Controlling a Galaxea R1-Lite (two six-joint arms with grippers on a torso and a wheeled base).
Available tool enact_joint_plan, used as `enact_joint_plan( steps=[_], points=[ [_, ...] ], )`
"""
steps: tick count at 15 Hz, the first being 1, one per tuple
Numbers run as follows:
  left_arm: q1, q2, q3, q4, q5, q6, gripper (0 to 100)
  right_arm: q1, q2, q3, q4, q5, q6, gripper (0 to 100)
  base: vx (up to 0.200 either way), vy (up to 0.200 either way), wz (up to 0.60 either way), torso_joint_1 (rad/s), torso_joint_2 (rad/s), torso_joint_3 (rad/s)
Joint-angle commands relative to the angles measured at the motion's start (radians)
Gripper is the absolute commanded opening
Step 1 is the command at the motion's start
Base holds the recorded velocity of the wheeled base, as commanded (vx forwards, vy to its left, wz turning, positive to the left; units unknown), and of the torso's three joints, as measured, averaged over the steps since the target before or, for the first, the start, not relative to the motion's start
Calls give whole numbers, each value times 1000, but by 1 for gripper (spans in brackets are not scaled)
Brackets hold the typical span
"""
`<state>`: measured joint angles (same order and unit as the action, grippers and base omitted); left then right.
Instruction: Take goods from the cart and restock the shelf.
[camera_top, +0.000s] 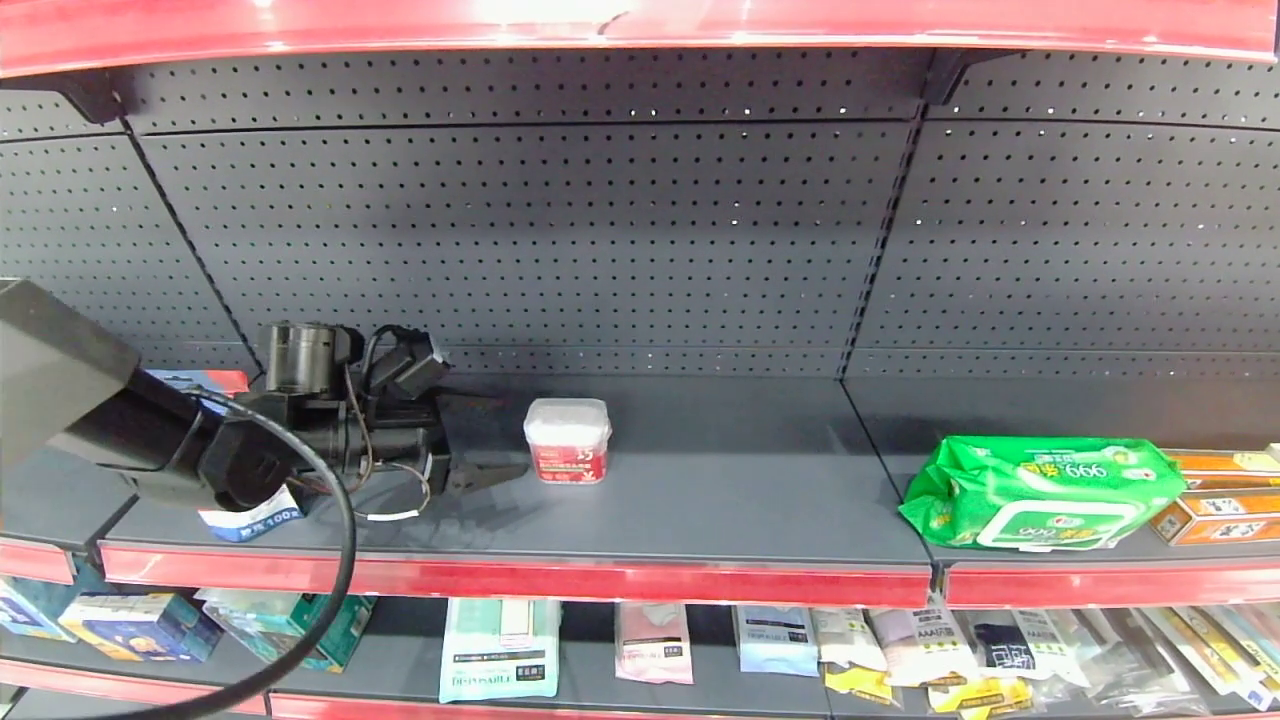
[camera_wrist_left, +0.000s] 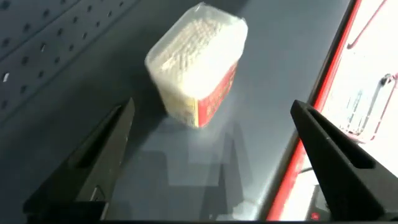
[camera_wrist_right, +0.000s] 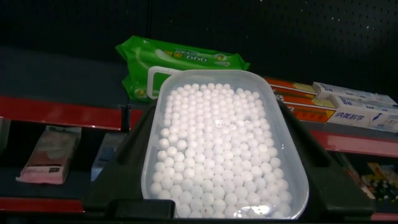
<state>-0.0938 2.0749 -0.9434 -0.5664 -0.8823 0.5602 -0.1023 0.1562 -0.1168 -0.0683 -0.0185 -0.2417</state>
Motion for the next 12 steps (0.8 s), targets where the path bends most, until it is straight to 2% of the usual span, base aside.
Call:
enact_joint_plan(
  steps=[1, 3, 12],
  points=[
    [-9, 37, -20, 0, -3, 3, 100, 0, 0, 0, -1, 0, -1, 0, 0, 0, 0, 0, 0, 0],
    [-38, 74, -35, -1, -20, 4, 100, -2, -1, 6, -1, 0, -19, 0, 0, 0, 0, 0, 0, 0],
    [-37, 86, -67, 2, -35, 4, 100, -4, -14, 12, -1, -1, -31, 0, 0, 0, 0, 0, 0, 0]
  ],
)
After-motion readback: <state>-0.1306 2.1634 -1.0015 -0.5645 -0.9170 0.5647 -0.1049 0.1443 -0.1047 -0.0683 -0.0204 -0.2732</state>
